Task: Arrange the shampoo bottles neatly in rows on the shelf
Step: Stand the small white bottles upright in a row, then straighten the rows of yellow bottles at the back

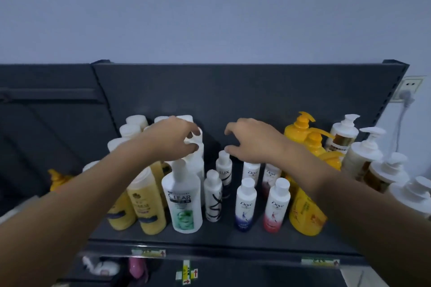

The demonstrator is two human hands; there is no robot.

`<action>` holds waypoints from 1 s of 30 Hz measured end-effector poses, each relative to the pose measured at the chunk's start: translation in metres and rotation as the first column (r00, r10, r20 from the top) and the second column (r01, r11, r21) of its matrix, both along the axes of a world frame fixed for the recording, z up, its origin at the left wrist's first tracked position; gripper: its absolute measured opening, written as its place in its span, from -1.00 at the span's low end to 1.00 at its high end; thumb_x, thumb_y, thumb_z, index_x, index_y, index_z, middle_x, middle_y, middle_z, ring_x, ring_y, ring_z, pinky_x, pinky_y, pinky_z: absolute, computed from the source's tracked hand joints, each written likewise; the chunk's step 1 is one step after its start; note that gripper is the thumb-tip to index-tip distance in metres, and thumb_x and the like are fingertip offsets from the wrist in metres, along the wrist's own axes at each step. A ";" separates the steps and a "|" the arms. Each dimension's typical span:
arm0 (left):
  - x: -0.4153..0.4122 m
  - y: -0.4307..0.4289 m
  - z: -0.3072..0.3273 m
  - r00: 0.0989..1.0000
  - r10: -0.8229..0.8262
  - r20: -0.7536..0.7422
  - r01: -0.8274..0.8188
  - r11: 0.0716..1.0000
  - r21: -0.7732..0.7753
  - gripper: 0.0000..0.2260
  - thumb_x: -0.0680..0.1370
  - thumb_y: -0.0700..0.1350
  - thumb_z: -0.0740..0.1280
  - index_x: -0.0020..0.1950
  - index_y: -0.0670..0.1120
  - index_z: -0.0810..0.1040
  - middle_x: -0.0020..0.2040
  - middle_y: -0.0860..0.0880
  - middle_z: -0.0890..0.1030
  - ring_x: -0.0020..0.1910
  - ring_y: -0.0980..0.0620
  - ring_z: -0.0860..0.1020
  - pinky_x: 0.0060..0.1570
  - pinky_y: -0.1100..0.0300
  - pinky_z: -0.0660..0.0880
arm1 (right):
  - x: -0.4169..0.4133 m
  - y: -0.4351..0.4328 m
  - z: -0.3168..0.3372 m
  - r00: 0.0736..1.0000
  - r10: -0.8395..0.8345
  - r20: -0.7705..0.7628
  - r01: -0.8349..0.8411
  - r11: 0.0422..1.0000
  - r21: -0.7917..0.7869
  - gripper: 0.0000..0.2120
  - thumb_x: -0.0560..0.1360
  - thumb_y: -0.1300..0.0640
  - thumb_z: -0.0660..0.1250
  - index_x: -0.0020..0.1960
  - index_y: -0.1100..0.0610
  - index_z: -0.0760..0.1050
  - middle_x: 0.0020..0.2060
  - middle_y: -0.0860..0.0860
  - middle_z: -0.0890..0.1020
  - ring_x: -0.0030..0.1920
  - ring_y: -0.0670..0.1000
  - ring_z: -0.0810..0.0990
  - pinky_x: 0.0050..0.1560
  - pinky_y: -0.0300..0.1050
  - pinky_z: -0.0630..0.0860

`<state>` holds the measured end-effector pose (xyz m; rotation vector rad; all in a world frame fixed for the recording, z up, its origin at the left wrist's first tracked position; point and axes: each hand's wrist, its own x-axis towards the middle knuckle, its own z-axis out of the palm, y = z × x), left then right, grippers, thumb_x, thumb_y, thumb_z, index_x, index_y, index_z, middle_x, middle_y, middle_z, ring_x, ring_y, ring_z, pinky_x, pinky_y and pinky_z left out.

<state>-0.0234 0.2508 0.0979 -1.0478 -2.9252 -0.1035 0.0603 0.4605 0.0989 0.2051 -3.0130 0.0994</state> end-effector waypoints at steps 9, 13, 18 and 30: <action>-0.009 -0.121 0.021 0.999 0.013 -0.039 -0.015 0.999 -0.044 -0.69 0.61 0.12 0.33 0.33 0.08 0.57 0.16 0.11 0.63 0.11 0.06 0.58 0.09 0.06 0.56 | -0.014 -0.099 0.024 0.993 0.120 0.015 -0.120 0.993 -0.019 -0.53 0.56 -0.14 0.36 0.41 0.02 0.49 0.22 -0.04 0.59 0.24 0.03 0.54 0.16 0.03 0.55; -0.027 -0.182 0.018 1.000 -0.002 -0.015 0.001 0.997 -0.081 -0.70 0.60 0.15 0.33 0.29 0.10 0.60 0.14 0.13 0.64 0.08 0.11 0.59 0.09 0.10 0.56 | -0.032 -0.160 0.023 0.987 0.148 0.064 -0.142 0.985 -0.095 -0.51 0.51 -0.22 0.41 0.36 -0.02 0.52 0.12 -0.10 0.62 0.13 -0.05 0.56 0.14 0.00 0.58; -0.038 -0.215 0.001 0.991 -0.072 0.110 0.084 0.991 -0.109 -0.65 0.55 0.24 0.36 0.27 0.11 0.59 0.05 0.14 0.64 0.03 0.11 0.61 0.09 0.09 0.58 | -0.041 -0.206 -0.001 0.980 0.121 0.156 -0.114 0.992 -0.057 -0.39 0.39 -0.29 0.51 0.33 -0.01 0.55 0.14 -0.11 0.64 0.09 -0.07 0.59 0.07 -0.06 0.59; -0.051 -0.204 -0.025 0.967 -0.154 0.201 0.184 0.973 -0.137 -0.42 0.41 0.21 0.54 0.38 0.11 0.53 0.17 0.04 0.62 0.10 0.00 0.57 0.09 0.01 0.59 | -0.056 -0.218 -0.017 0.964 0.037 0.264 -0.043 0.999 0.016 -0.49 0.31 -0.12 0.60 0.16 0.10 0.64 -0.05 0.06 0.71 -0.01 0.07 0.66 -0.01 0.08 0.65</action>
